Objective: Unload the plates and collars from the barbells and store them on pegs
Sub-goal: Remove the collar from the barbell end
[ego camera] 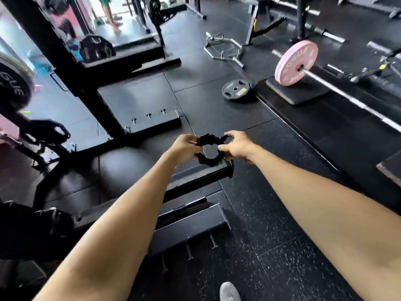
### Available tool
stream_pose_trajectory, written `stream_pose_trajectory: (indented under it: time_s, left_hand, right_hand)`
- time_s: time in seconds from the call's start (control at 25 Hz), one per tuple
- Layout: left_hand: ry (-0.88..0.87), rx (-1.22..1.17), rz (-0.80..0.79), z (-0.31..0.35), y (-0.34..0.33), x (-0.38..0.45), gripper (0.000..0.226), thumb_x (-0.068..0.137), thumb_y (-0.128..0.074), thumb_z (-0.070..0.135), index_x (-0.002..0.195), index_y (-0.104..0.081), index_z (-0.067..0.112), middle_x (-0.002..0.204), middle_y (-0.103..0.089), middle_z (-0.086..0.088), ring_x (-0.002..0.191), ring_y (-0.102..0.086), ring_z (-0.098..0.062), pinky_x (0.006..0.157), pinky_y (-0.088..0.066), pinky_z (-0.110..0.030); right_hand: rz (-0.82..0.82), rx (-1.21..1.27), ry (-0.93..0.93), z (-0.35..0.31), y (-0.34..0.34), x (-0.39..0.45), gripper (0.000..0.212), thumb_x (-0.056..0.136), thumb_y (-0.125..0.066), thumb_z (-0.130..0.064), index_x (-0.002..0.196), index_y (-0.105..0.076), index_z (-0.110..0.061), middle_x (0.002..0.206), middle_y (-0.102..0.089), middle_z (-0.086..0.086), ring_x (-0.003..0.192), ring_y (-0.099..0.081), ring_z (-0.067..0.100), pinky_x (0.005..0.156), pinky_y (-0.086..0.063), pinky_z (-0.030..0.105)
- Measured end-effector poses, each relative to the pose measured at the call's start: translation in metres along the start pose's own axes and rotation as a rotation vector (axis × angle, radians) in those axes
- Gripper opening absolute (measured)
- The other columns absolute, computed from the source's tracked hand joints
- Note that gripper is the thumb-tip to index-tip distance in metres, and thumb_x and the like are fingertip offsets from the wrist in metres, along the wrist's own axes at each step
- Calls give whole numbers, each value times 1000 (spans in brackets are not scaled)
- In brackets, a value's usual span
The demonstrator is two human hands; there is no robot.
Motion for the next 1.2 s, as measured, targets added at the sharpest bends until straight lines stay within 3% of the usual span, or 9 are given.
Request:
stream_pose_trajectory:
  time_s: [0.12,0.28,0.4,0.6,0.72,0.84,0.92,1.04,1.2]
  left_hand:
    - [43,34,2,-29,-9,22,32,87,-56,-7,116,-64,3,99,-64,-14,86,-60,-24,93,-53,-43]
    - [111,73,-37,-61,-19,39,29,87,-55,-3,112,-63,8,106,-68,-19,89,-64,-28,95,-53,-45]
    - [125,150,-41,-79,-23,50,29,85,-55,0,113,-63,6,110,-68,-18,102,-66,-33,96,-52,-46]
    - [109,230,-38,-85,-23,57,33,90,-53,8,123,-57,5,117,-64,-11,110,-60,-27,97,-45,-34]
    - [111,263,-59,-87,-25,54,37,92,-53,12,128,-52,6,122,-62,-10,111,-58,-26,95,-44,-33]
    - [91,236,-55,-86,-27,43,41,94,-52,19,134,-47,9,131,-58,-9,106,-60,-22,95,-46,-31]
    - [71,198,-15,-83,-20,28,49,97,-51,28,142,-40,13,142,-49,-7,111,-57,-20,97,-43,-28]
    - [10,251,78,-77,3,-3,51,96,-54,35,142,-42,16,145,-47,-3,130,-45,-18,101,-31,-22]
    - [-43,302,115,-70,22,-56,53,87,-68,37,135,-50,22,140,-52,-4,129,-47,-18,105,-33,-25]
  right_hand:
    - [-25,-44,-25,25,-18,29,66,80,-76,-11,139,-46,-5,85,-53,-3,110,-61,35,96,-50,50]
    - [-80,5,-97,47,-40,42,61,84,-70,-2,139,-43,-7,116,-59,17,103,-65,39,82,-57,50]
    - [-84,-16,-110,58,-49,48,59,85,-69,-3,138,-46,-8,123,-58,16,98,-67,37,78,-59,50]
    - [-110,7,-153,63,-54,52,52,89,-64,-3,137,-46,-5,106,-63,18,82,-65,30,77,-59,48]
    - [-126,-45,-148,62,-51,47,43,91,-62,-5,132,-49,-3,103,-61,15,82,-65,30,74,-59,45]
    - [-92,-163,-107,55,-47,36,64,89,-67,-19,145,-37,-12,130,-55,11,98,-66,32,84,-57,49]
    - [-36,-264,-57,48,-41,24,73,87,-68,-33,148,-32,-17,142,-47,10,117,-56,32,95,-51,46]
    - [64,-479,34,39,-31,-3,67,87,-63,-44,144,-37,-21,137,-47,10,125,-48,31,105,-37,43]
    - [91,-568,153,25,-32,-57,58,86,-62,-45,137,-45,-22,136,-46,7,124,-49,29,105,-37,42]
Point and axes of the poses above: each hand's wrist, its own x-axis towards the middle knuckle, its own y-axis out of the back of the hand, z = x × y, the point moved 6 cm from there along x, towards the middle knuckle
